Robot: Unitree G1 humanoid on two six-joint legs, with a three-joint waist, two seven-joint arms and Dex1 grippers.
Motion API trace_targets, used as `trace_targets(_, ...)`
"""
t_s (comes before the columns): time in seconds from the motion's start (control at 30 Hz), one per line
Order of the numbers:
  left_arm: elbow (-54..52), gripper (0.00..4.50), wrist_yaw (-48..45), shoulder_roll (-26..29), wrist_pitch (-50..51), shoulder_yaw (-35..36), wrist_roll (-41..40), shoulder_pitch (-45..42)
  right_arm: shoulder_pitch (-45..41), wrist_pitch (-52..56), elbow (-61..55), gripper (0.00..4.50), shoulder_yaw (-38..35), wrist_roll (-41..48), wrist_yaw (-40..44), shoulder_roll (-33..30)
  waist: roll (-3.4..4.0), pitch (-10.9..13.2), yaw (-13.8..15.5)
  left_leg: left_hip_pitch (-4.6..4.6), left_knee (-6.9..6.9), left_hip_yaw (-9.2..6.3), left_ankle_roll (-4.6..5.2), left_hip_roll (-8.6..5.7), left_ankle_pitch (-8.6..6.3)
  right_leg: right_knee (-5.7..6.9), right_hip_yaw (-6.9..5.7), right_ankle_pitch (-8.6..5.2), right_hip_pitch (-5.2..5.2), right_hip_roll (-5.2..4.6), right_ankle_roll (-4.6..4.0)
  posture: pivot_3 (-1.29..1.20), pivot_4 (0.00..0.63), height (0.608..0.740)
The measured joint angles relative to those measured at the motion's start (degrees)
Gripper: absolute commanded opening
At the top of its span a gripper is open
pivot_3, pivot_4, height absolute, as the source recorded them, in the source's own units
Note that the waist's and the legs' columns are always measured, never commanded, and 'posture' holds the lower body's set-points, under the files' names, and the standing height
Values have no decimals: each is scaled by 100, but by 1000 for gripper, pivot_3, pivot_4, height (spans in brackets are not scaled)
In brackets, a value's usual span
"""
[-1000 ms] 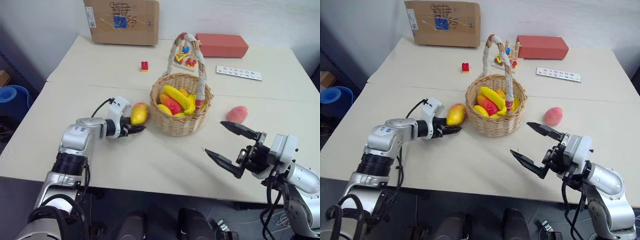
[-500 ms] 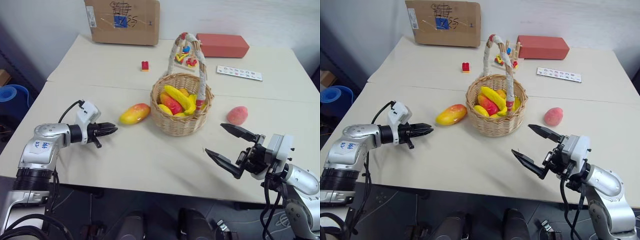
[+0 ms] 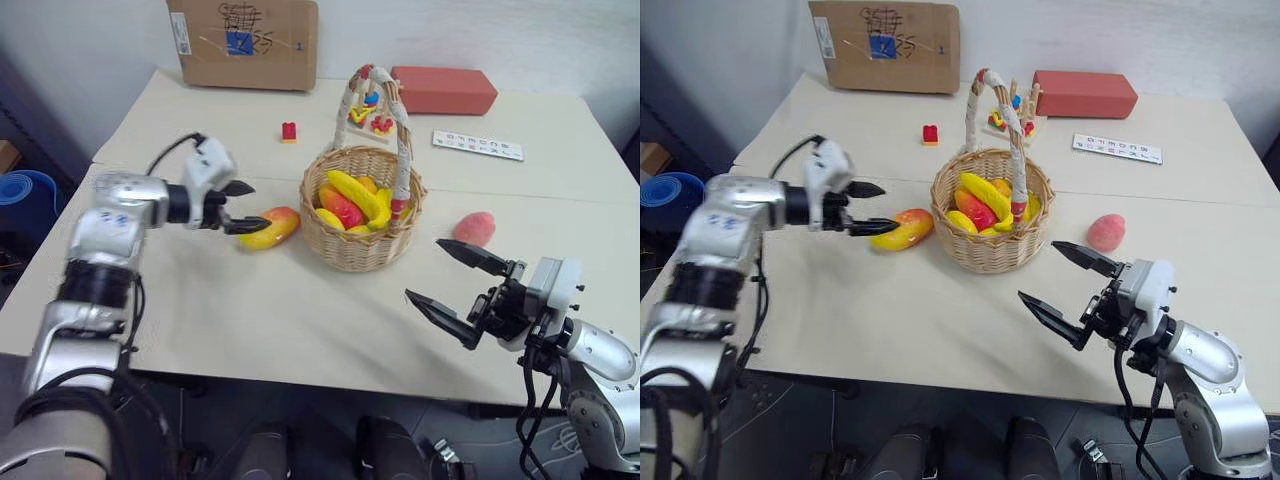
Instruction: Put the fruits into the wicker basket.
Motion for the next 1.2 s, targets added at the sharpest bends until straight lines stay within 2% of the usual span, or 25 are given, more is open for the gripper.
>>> trace_targets(0.13,1192,4142,188,-360,-472,-292,533,-328,101,108,-232,4500,57,12,-146,7,-10,6,-29,-8,-4,5,0,3,0,-1,-2,0,-12,2,0,0,150,740)
trace_targets(0.33,1701,2777,-105,-398,-779,-167,630,-427,240,121,-409,4500,98,10,-330,66,-12,6,-12,-8,1,6,0,4,0,1,-2,0,-10,1,1,0,150,740)
trace_targets(0.5,1558,2776,-709,-177,-1426,537,51,-415,361,115,-421,4500,81,10,-371,66,-13,7,-31,-8,1,5,0,7,0,1,-3,0,-12,1,1,0,150,740)
trace_targets(0.63,949,2776,-1048,-51,-1130,1109,-524,-584,461,115,-424,4500,-106,30,-484,65,-14,7,-4,-8,5,1,0,5,0,2,-3,1,-6,1,1,0,150,740)
trace_targets(0.77,538,2776,-963,-516,-525,866,-497,-1105,334,106,-425,4500,-145,55,-504,64,-18,4,74,-7,23,-9,18,-4,-11,0,-7,3,11,-4,6,0,150,740)
trace_targets(0.87,726,2776,-474,-1143,-285,580,-232,-1446,355,109,-424,4500,-150,60,-479,61,-20,5,71,-12,23,-7,22,-5,-13,-5,-7,4,9,-4,7,0,150,740)
trace_targets(1.0,967,4076,-299,-1374,-289,383,-28,-1554,438,107,-423,4500,-155,54,-483,59,-19,5,-67,-4,9,9,18,2,-11,-5,-7,4,-2,-3,8,0,150,740)
trace_targets(1.07,980,4489,-289,-1374,-266,400,-37,-1533,490,101,-420,4500,-167,44,-499,59,-20,5,-102,-5,6,9,12,5,-7,-4,-7,4,-4,-1,8,0,150,740)
trace_targets(1.2,963,4489,-346,-1258,-397,708,-230,-1450,692,-40,-327,4500,-635,1,-572,64,-20,5,-109,-4,8,8,12,5,-7,-3,-5,4,-4,-2,8,0,150,740)
